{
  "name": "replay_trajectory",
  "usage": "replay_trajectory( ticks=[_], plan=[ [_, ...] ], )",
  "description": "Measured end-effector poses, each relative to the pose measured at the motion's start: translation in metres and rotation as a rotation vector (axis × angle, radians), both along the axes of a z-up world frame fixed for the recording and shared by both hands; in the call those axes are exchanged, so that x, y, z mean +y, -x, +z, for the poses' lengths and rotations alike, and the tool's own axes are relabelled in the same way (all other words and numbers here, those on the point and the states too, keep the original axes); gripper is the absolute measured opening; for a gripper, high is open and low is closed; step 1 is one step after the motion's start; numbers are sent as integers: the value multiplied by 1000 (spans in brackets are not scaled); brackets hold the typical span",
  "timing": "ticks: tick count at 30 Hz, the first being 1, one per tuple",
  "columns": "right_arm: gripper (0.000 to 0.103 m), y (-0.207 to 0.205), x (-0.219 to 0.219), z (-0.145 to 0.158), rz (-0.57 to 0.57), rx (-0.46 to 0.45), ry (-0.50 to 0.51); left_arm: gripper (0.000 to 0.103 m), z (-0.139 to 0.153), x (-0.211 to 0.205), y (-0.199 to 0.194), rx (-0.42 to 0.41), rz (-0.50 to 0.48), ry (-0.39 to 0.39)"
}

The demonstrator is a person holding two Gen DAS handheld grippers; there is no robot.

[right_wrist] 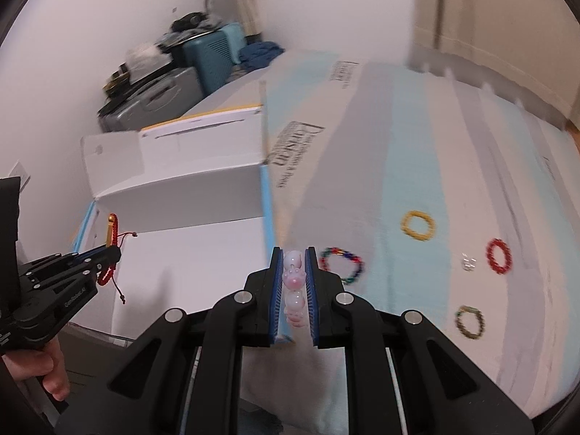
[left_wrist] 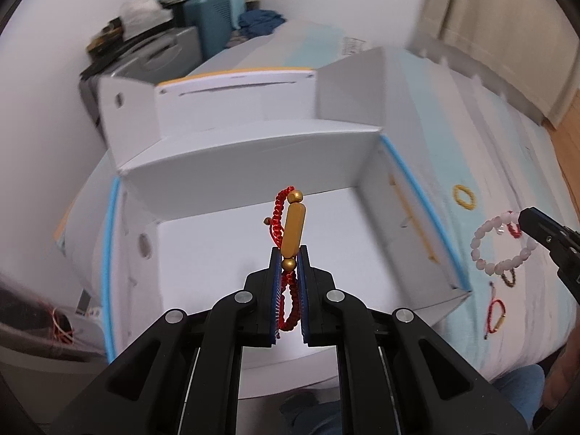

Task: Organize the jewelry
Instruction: 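Carry both held bracelets over the open white box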

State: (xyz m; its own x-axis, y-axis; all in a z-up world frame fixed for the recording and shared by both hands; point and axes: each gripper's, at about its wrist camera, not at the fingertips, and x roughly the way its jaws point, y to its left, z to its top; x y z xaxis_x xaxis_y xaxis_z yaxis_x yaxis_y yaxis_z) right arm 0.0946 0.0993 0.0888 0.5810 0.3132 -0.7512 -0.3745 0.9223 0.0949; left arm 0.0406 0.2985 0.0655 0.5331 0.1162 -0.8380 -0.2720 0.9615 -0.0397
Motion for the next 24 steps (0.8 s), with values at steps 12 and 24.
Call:
replay_trajectory(
  ticks=[12, 24],
  plan=[
    [11, 2, 73, -34, 114, 54, 47, 8, -37, 56, 24, 53, 93, 39],
    [11, -6, 106, -77, 146, 132, 102, 8, -75, 76, 26, 138, 142, 57]
  ],
)
